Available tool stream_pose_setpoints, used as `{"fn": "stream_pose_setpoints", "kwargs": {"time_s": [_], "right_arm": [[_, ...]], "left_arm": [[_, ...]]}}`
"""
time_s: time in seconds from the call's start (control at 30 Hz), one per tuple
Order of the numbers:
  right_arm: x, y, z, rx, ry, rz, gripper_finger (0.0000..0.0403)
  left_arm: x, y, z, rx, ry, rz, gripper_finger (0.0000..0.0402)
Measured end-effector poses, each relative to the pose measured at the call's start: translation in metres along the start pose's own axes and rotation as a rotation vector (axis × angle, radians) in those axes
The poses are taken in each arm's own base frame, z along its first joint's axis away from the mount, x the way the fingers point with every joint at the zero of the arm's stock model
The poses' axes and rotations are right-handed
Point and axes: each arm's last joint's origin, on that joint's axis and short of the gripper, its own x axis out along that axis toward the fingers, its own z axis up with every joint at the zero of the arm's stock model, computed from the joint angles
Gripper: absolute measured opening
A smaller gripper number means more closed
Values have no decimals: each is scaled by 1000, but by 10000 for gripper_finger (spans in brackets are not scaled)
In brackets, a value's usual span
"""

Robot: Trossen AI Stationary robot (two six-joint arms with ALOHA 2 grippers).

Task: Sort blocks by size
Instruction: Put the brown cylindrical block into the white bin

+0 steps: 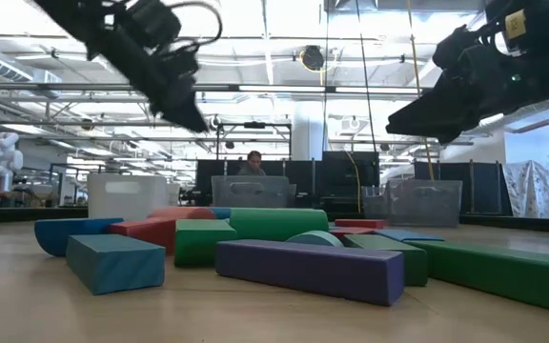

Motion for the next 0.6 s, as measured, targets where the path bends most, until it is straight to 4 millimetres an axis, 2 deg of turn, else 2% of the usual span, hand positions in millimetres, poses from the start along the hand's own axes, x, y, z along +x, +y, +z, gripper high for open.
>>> {"fn": "stream_pose_setpoints", "kwargs": {"time_s": [0.23,0.6], "right_arm": [[0,0,1,-4,-8,2,176],[0,0,1,-52,-6,4,176]], "left_arm": [[12,-27,34,109,-38,-112,240],[58,-58,62,311,-23,-262,240]]}}
